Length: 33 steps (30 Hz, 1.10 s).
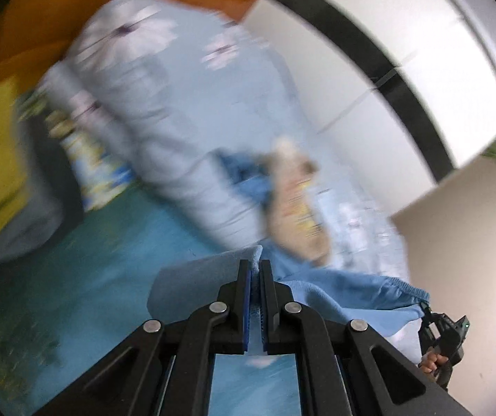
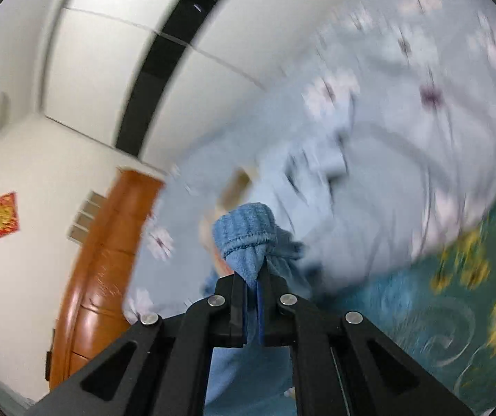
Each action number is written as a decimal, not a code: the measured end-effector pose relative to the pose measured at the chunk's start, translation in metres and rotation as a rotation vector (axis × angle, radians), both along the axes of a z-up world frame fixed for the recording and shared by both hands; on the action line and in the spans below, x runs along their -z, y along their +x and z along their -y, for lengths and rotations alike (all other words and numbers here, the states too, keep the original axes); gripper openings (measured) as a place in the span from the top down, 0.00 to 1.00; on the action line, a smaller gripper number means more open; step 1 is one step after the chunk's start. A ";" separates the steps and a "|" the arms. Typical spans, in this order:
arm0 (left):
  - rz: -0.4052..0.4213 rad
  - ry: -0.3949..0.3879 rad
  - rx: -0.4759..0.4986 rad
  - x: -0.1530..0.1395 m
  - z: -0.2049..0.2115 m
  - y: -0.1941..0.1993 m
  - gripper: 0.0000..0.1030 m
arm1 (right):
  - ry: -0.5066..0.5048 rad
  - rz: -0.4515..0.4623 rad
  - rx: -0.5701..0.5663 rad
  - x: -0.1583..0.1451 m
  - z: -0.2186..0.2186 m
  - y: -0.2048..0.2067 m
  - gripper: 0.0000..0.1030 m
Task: Fold clothes
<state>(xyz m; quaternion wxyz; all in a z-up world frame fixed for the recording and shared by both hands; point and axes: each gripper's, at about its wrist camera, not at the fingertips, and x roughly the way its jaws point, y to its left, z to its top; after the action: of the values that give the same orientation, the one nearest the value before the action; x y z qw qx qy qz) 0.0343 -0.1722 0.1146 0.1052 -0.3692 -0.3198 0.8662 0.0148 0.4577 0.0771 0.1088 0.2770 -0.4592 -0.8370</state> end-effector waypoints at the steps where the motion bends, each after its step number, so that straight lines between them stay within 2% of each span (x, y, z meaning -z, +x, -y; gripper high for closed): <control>1: -0.035 0.006 0.019 -0.011 -0.008 -0.003 0.95 | 0.009 -0.038 0.018 -0.018 -0.013 0.012 0.97; 4: -0.088 0.024 0.075 -0.015 -0.024 -0.003 0.95 | 0.065 -0.105 0.046 -0.046 -0.035 0.053 0.97; 6: -0.049 0.007 0.113 0.012 -0.038 0.000 0.95 | 0.103 -0.150 0.064 -0.065 -0.050 0.080 0.97; 7: -0.016 -0.004 0.128 0.028 -0.044 0.000 0.95 | 0.118 -0.139 0.069 -0.062 -0.055 0.094 0.97; 11: 0.176 -0.026 0.170 0.120 -0.041 0.016 0.95 | 0.143 0.102 0.058 0.025 -0.056 0.145 0.97; 15: 0.358 -0.032 0.194 0.199 -0.024 0.037 0.95 | 0.072 0.262 0.063 0.097 -0.046 0.179 0.97; 17: 0.385 -0.044 0.196 0.217 -0.012 0.049 0.95 | 0.036 0.342 0.065 0.133 -0.042 0.196 0.97; 20: 0.395 -0.096 0.202 0.227 0.002 0.067 0.95 | -0.010 0.450 0.067 0.180 -0.036 0.220 0.97; 22: 0.407 -0.138 0.184 0.232 0.012 0.079 0.96 | 0.001 0.468 0.064 0.187 -0.035 0.227 0.97; 28: 0.416 -0.161 0.155 0.244 0.036 0.096 0.96 | -0.004 0.522 0.064 0.208 -0.039 0.243 0.96; 31: 0.389 -0.122 0.167 0.235 0.035 0.088 0.94 | 0.006 0.528 0.058 0.210 -0.037 0.243 0.96; 33: 0.367 -0.093 0.167 0.229 0.027 0.074 0.88 | 0.013 0.533 0.056 0.209 -0.036 0.242 0.96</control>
<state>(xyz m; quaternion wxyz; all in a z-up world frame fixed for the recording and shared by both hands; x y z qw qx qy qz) 0.1084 -0.1992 -0.1141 0.0994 -0.5504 -0.2618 0.7865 0.2567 0.4938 -0.1318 -0.0411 0.4755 -0.4738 -0.7401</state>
